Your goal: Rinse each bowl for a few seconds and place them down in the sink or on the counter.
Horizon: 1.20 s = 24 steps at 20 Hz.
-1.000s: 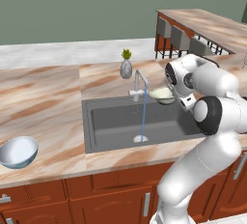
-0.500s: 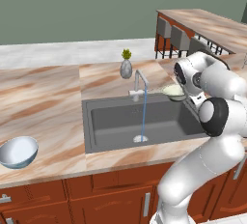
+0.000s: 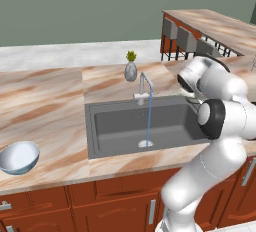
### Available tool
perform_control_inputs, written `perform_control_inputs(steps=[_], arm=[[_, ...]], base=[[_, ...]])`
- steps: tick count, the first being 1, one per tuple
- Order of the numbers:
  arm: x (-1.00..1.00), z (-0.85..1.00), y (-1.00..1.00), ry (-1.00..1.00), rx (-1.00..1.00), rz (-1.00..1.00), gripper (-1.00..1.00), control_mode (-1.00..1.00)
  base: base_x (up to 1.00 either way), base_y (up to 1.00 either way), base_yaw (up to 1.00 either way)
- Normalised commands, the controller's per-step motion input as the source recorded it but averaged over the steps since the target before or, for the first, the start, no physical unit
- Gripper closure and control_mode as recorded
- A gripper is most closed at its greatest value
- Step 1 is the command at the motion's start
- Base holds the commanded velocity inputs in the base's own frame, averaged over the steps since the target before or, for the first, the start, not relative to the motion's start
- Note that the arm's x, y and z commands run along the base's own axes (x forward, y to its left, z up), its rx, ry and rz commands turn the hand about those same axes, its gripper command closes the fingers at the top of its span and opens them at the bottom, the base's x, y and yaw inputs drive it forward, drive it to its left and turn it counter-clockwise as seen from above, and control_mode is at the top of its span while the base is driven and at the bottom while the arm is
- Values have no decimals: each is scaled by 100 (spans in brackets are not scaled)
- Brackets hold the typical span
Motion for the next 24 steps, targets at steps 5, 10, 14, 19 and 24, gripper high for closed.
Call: perform_control_inputs(steps=[5,10,14,19,24], arm=[[-11,17,-17,2,0,-37,100,-100],[-16,25,-37,5,0,-31,100,-100],[-18,30,-56,9,2,-19,100,-100],[-13,38,-49,10,2,-14,100,-100],[-4,39,-22,11,1,-12,100,-100]], base=[[0,0,0],[0,0,0],[0,0,0],[0,0,0],[0,0,0]])
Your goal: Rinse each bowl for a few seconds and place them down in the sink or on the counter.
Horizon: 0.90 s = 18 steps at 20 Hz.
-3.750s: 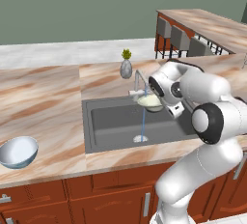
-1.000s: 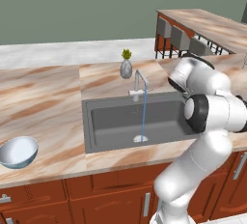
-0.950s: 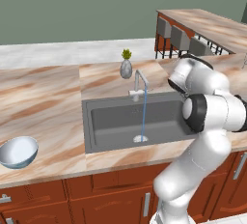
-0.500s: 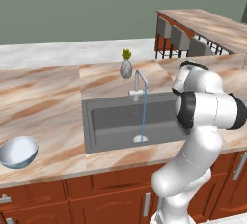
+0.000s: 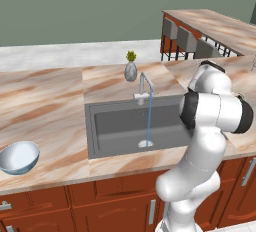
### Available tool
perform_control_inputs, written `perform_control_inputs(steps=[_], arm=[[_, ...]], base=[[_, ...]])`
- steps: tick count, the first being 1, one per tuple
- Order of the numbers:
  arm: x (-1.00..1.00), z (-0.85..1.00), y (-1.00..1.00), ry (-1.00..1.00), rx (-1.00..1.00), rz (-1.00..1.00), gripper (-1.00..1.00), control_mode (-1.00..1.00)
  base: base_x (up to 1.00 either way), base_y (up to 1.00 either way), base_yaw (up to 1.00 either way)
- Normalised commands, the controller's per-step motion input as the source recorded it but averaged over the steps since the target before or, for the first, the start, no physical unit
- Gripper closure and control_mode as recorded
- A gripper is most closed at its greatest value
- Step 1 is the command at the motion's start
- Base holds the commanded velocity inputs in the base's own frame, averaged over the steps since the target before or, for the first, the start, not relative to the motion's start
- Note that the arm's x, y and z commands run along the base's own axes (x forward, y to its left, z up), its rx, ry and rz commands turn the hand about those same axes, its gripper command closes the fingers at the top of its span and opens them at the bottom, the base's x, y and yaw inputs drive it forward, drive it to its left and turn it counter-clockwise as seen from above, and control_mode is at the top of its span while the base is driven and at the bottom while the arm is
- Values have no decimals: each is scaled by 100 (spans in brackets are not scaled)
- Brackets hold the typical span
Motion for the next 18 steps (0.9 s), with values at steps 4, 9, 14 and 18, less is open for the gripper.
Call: perform_control_inputs(steps=[4,9,14,18], arm=[[0,25,-9,14,3,-12,100,-100],[0,7,-2,15,3,-11,100,-100],[0,0,0,14,4,-9,100,-100],[-1,0,-1,12,5,-8,100,-100]], base=[[0,0,0],[0,0,0],[0,0,0],[0,0,0]])
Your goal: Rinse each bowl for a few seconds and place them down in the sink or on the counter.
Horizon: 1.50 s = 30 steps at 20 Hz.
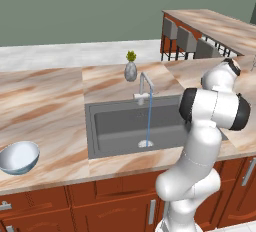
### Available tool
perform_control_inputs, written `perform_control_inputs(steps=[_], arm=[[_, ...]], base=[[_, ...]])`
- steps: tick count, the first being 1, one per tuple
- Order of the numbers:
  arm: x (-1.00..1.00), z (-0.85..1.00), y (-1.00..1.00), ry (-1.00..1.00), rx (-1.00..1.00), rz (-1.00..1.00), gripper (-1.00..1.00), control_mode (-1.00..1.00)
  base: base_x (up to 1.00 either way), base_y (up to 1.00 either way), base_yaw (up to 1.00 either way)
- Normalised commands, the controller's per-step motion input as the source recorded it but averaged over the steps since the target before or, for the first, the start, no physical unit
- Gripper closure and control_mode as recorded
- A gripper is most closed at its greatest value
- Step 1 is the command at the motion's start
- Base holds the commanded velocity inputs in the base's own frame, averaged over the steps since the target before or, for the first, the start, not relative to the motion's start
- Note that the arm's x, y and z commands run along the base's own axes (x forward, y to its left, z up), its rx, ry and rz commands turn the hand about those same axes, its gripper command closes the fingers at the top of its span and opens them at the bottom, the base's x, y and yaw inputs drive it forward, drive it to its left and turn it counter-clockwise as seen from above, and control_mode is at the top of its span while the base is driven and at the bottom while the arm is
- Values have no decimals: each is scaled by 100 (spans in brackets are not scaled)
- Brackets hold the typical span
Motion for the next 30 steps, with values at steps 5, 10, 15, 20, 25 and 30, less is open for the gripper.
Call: perform_control_inputs(steps=[5,10,15,20,25,30], arm=[[-5,0,0,7,5,-7,100,-100],[-3,0,-2,6,5,-7,100,-100],[-4,0,-3,7,6,-7,100,-100],[-1,0,-5,8,7,-7,100,-100],[-2,-1,-16,8,9,-5,100,-100],[0,-4,-11,7,10,-2,100,-100]], base=[[0,0,0],[0,0,0],[0,0,0],[0,0,0],[0,0,0],[0,0,0]])
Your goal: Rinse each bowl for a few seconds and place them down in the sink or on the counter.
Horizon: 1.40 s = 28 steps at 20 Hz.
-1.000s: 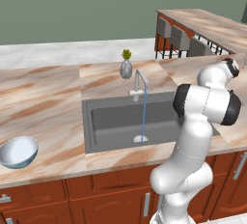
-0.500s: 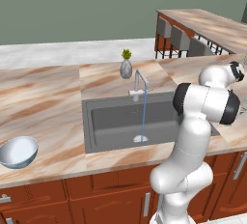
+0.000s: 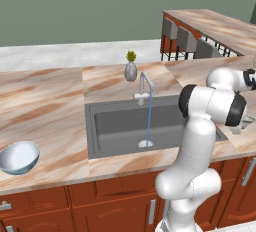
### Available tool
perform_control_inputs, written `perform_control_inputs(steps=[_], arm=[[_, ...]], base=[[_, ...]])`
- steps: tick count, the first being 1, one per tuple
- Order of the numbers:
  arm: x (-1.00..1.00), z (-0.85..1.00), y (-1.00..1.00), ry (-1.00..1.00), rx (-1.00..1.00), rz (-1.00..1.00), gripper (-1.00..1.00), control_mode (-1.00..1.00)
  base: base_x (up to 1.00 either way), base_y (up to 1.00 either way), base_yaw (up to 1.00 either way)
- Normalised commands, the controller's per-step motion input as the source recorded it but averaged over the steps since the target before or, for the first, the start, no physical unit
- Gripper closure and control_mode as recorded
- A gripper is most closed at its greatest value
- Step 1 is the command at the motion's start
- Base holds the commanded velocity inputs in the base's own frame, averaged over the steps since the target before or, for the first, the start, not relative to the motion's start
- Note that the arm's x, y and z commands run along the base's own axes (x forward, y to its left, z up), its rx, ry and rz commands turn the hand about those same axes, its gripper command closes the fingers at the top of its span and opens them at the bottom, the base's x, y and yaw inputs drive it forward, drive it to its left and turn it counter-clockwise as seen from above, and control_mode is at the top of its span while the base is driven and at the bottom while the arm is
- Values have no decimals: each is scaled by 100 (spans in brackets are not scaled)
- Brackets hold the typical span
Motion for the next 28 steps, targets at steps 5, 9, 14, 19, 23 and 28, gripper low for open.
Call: perform_control_inputs(steps=[5,9,14,19,23,28], arm=[[0,-7,-10,2,10,0,100,-100],[0,-10,-12,1,10,0,100,-100],[0,-12,-12,0,9,0,100,-100],[0,-16,-8,0,8,0,100,-100],[0,-20,-3,0,8,0,100,-100],[2,-22,-14,0,7,0,100,-100]], base=[[0,0,0],[0,0,0],[0,0,0],[0,0,0],[0,0,0],[0,0,0]])
